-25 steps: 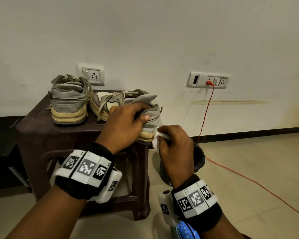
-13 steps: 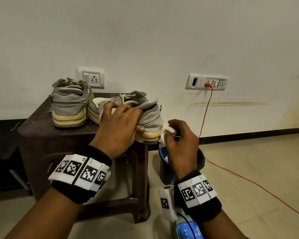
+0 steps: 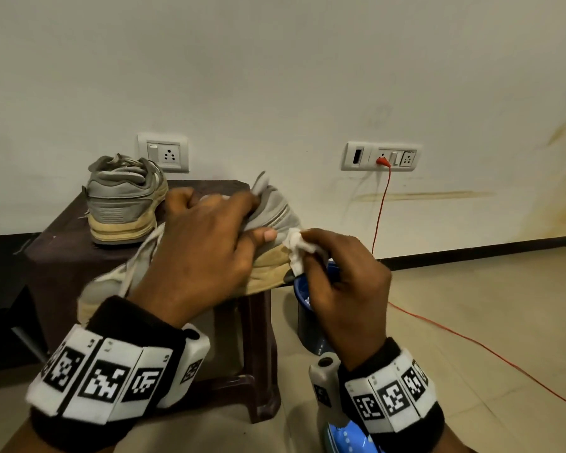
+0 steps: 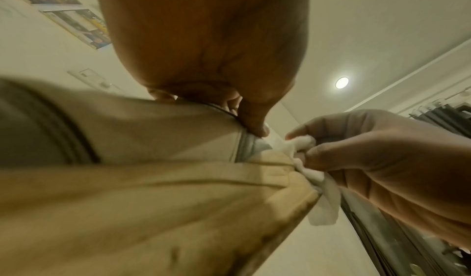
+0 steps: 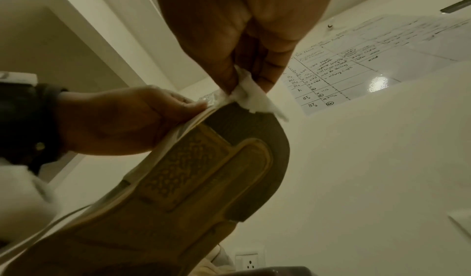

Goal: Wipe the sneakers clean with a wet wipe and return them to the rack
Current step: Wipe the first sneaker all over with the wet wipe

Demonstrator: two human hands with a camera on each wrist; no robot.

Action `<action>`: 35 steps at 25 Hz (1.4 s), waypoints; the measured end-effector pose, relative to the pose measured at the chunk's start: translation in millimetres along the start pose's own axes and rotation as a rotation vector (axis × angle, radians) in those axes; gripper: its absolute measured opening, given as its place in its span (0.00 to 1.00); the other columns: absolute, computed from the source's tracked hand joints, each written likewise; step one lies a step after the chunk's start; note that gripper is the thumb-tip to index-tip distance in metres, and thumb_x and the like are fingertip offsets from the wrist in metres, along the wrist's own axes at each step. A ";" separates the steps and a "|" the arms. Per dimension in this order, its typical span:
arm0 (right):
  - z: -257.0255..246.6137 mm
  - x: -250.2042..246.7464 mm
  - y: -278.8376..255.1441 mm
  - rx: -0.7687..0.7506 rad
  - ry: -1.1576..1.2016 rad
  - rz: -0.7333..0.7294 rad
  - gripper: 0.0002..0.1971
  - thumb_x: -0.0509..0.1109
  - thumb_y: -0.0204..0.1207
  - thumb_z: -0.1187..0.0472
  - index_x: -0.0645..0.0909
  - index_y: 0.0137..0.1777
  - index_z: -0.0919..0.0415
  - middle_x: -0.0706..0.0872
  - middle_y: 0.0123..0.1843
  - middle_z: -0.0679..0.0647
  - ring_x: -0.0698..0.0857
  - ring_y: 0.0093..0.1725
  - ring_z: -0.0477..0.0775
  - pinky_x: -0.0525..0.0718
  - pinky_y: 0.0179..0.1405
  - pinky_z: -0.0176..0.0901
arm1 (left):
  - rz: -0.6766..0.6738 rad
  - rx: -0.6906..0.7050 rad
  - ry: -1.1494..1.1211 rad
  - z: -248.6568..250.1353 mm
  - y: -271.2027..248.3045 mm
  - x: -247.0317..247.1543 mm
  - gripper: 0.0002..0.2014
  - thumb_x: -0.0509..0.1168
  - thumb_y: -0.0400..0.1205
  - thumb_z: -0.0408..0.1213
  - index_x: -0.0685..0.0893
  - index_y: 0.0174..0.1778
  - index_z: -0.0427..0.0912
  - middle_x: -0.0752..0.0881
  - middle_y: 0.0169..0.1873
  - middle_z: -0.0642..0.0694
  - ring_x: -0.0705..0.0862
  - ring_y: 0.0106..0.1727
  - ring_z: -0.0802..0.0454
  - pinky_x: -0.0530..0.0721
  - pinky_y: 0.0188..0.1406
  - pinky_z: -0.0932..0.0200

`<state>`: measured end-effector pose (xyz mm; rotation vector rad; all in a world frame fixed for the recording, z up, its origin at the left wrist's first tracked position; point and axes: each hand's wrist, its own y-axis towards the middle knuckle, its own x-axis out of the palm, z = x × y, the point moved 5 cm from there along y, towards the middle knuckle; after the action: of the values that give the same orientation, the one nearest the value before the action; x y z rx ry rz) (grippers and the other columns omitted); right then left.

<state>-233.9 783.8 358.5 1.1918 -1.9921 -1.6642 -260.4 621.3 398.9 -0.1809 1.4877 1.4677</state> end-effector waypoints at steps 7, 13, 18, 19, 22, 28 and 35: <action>15.5 19.1 3.8 0.074 -0.023 -0.117 0.10 0.74 0.70 0.73 0.87 0.51 0.65 0.90 0.48 0.55 0.87 0.47 0.50 0.87 0.47 0.46 | -0.114 -0.128 -0.141 -25.9 -18.6 28.3 0.20 0.53 0.77 0.61 0.77 0.52 0.51 0.74 0.32 0.62 0.69 0.37 0.67 0.61 0.55 0.56; 1.1 25.9 0.3 -0.026 -0.035 -0.151 0.12 0.74 0.68 0.74 0.87 0.51 0.65 0.90 0.48 0.57 0.87 0.48 0.54 0.86 0.50 0.46 | -0.219 -0.173 -0.273 -40.1 -20.1 36.5 0.18 0.63 0.79 0.51 0.74 0.63 0.50 0.78 0.48 0.56 0.65 0.45 0.73 0.59 0.57 0.58; 16.9 17.1 16.0 0.109 -0.054 -0.023 0.09 0.73 0.73 0.72 0.88 0.52 0.65 0.89 0.48 0.55 0.87 0.47 0.49 0.85 0.48 0.42 | -0.286 -0.067 -0.296 -31.8 -24.2 35.9 0.25 0.70 0.78 0.39 0.71 0.70 0.49 0.80 0.58 0.54 0.73 0.62 0.55 0.74 0.62 0.51; 17.2 16.5 17.2 0.106 -0.052 -0.027 0.10 0.72 0.73 0.72 0.88 0.53 0.65 0.89 0.49 0.56 0.86 0.48 0.50 0.85 0.48 0.41 | -0.271 -0.043 -0.282 -31.0 -24.2 36.2 0.24 0.71 0.78 0.40 0.72 0.69 0.49 0.83 0.59 0.52 0.78 0.61 0.53 0.77 0.59 0.51; 5.3 21.9 12.0 -0.013 -0.039 -0.153 0.11 0.68 0.74 0.66 0.87 0.53 0.64 0.89 0.51 0.57 0.86 0.50 0.53 0.86 0.50 0.45 | -0.231 -0.039 -0.241 -35.8 -25.4 34.7 0.22 0.71 0.77 0.40 0.73 0.67 0.49 0.85 0.57 0.50 0.84 0.57 0.50 0.78 0.52 0.53; -0.2 37.6 4.9 -0.077 -0.095 -0.173 0.11 0.69 0.71 0.68 0.86 0.52 0.67 0.88 0.50 0.60 0.86 0.49 0.57 0.86 0.50 0.49 | -0.206 -0.103 -0.251 -34.6 -28.4 28.6 0.27 0.75 0.74 0.40 0.77 0.69 0.48 0.86 0.59 0.50 0.84 0.59 0.51 0.82 0.57 0.52; -1.7 36.4 7.5 -0.075 -0.062 -0.201 0.13 0.74 0.69 0.75 0.86 0.54 0.67 0.89 0.51 0.59 0.87 0.51 0.54 0.86 0.50 0.45 | -0.329 -0.121 -0.299 -26.2 -33.4 34.1 0.31 0.74 0.74 0.47 0.73 0.74 0.52 0.86 0.61 0.53 0.84 0.61 0.55 0.83 0.61 0.54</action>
<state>-258.3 755.9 355.6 1.3673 -1.8800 -1.8744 -267.7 608.9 346.4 -0.2549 1.0728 1.2551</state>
